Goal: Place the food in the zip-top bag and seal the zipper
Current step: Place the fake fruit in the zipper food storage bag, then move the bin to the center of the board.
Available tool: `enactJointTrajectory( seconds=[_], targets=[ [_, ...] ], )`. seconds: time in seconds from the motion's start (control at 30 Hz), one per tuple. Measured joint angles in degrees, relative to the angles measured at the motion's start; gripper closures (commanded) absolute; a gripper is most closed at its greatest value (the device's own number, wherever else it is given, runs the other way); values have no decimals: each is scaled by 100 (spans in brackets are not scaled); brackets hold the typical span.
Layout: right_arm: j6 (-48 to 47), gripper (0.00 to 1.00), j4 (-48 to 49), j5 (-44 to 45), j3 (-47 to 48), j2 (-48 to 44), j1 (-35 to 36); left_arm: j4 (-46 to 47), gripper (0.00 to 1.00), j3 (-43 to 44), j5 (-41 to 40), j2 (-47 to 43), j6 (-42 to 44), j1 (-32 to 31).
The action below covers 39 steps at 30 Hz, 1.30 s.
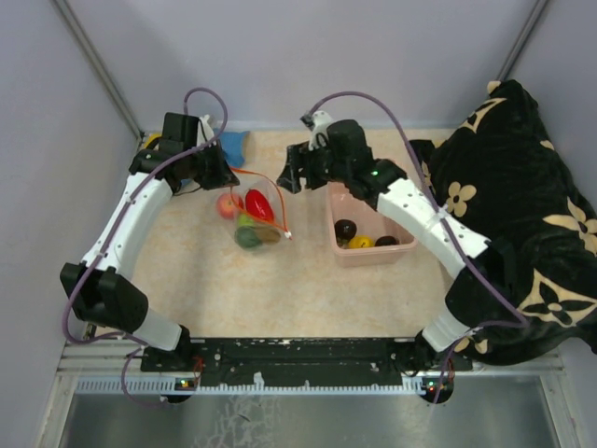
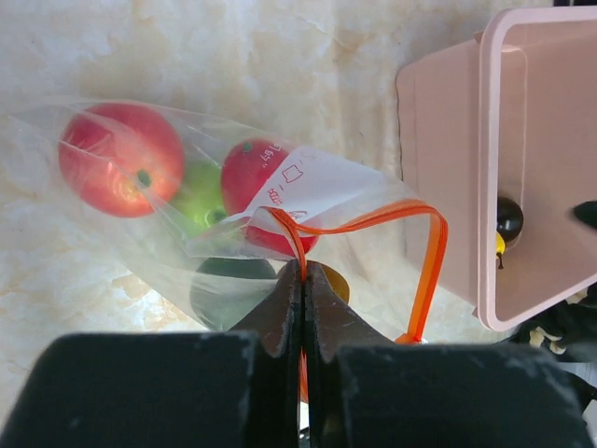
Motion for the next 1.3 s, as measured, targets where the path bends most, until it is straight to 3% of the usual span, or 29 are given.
enactJointTrajectory(
  seconds=[0.27, 0.6, 0.87, 1.3],
  targets=[
    [-85, 27, -763, 1115, -251, -448, -708, 31, 100, -33, 46, 0, 9, 219],
    [-420, 27, -975, 1478, -267, 883, -804, 28, 100, -31, 79, 0, 52, 330],
    [-1340, 27, -1080, 678, -341, 1217, -702, -2, 100, 138, 59, 0, 140, 452],
    [-2785, 27, -2428, -579, -1121, 61, 260, -87, 100, 310, -9, 125, 280, 767]
  ],
)
